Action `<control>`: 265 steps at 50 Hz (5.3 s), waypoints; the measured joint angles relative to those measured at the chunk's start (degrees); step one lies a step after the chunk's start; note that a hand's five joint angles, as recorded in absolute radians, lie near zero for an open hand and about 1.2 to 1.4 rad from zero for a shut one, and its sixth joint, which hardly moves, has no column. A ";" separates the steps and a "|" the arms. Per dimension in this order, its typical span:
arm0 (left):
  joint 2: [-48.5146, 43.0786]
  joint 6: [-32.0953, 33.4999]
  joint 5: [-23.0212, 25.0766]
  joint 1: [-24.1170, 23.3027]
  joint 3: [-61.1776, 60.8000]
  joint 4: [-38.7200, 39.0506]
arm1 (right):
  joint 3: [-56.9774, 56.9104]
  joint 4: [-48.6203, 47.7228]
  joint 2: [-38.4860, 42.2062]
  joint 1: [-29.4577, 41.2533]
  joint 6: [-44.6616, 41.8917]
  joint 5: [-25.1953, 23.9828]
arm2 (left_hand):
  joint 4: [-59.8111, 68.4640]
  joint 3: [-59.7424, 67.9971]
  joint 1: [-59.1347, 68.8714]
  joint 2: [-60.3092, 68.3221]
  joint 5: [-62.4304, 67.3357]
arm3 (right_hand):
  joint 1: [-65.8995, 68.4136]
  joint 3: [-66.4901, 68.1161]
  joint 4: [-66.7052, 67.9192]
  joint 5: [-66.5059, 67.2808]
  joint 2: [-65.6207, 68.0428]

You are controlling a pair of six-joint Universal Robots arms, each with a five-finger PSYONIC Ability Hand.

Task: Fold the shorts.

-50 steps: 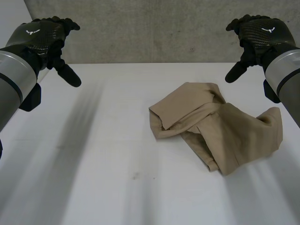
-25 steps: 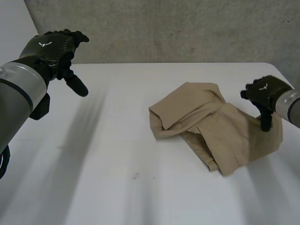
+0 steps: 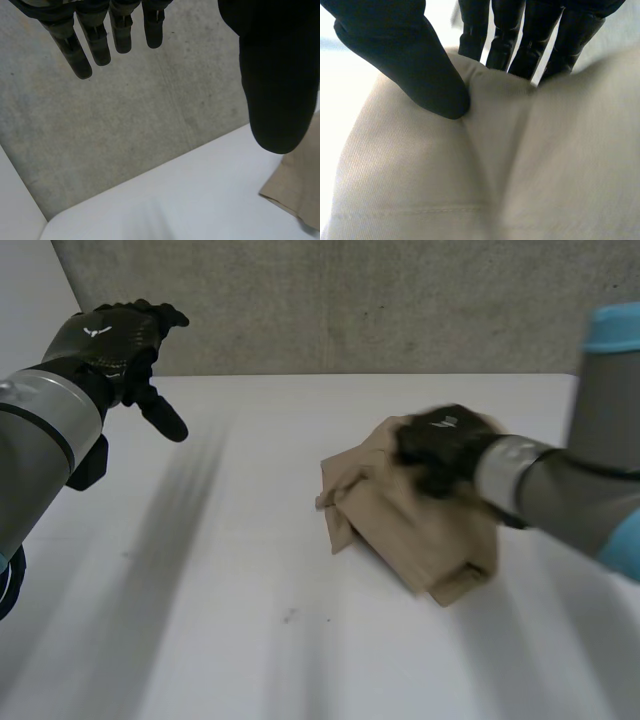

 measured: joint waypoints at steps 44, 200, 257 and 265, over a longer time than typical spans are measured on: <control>1.92 0.55 -0.12 -0.93 -14.33 2.91 | 17.58 -8.77 -6.85 5.12 8.82 7.73 | 0.00 0.00 0.00 0.00 0.00 | -44.07 -55.38 -54.80 -52.47 -54.41; 5.12 1.02 0.65 12.22 -37.56 8.65 | 18.67 -27.00 1.88 3.10 -1.85 11.64 | 3.47 1.46 3.19 3.71 2.91 | 0.28 -0.01 -0.38 -1.48 0.00; -7.60 -12.19 -0.30 3.18 -34.23 13.64 | 24.02 -27.45 0.59 3.17 -4.26 11.37 | 27.05 26.79 28.39 27.72 26.25 | 0.27 -0.01 -0.33 -1.48 0.00; -12.28 -14.76 -1.26 2.07 -29.39 13.69 | 24.44 -27.59 0.66 3.22 -4.26 11.36 | 27.35 26.88 28.56 27.87 26.37 | 0.27 -0.01 -0.33 -1.48 0.00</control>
